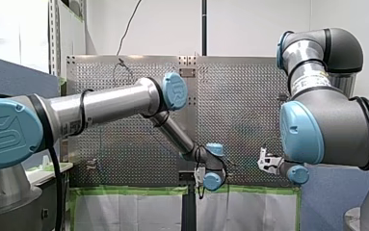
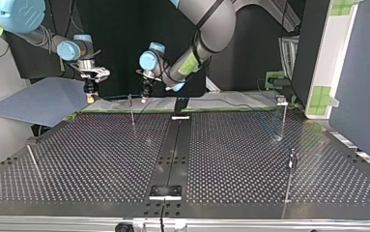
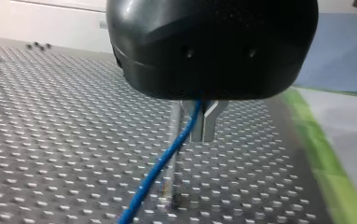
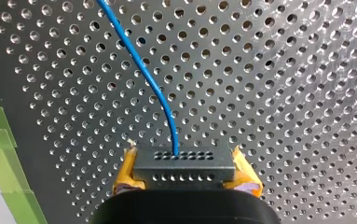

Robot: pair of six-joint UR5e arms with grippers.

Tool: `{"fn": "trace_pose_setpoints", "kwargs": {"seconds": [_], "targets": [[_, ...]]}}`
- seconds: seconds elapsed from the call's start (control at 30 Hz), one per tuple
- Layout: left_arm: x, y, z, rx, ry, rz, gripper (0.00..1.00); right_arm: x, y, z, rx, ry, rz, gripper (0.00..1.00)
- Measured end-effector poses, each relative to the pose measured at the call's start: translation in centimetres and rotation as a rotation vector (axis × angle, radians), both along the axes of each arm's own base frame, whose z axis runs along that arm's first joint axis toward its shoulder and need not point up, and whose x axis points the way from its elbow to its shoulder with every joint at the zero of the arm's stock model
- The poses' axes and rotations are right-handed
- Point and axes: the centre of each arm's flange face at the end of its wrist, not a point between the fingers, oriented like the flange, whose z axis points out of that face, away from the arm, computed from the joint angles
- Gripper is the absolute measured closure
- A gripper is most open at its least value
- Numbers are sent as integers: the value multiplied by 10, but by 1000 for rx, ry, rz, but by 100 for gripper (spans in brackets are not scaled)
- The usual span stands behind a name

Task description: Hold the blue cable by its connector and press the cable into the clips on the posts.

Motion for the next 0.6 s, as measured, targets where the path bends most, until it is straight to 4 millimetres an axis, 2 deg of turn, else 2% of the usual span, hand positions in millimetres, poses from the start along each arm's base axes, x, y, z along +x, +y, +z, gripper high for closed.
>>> {"fn": "trace_pose_setpoints", "kwargs": {"seconds": [0.23, 0.6], "targets": [[13, -6, 32, -37, -28, -5, 100, 0, 0, 0, 1, -2, 1, 100], [12, -9, 32, -59, -32, -35, 100, 1, -6, 3, -1, -4, -1, 100]]}}
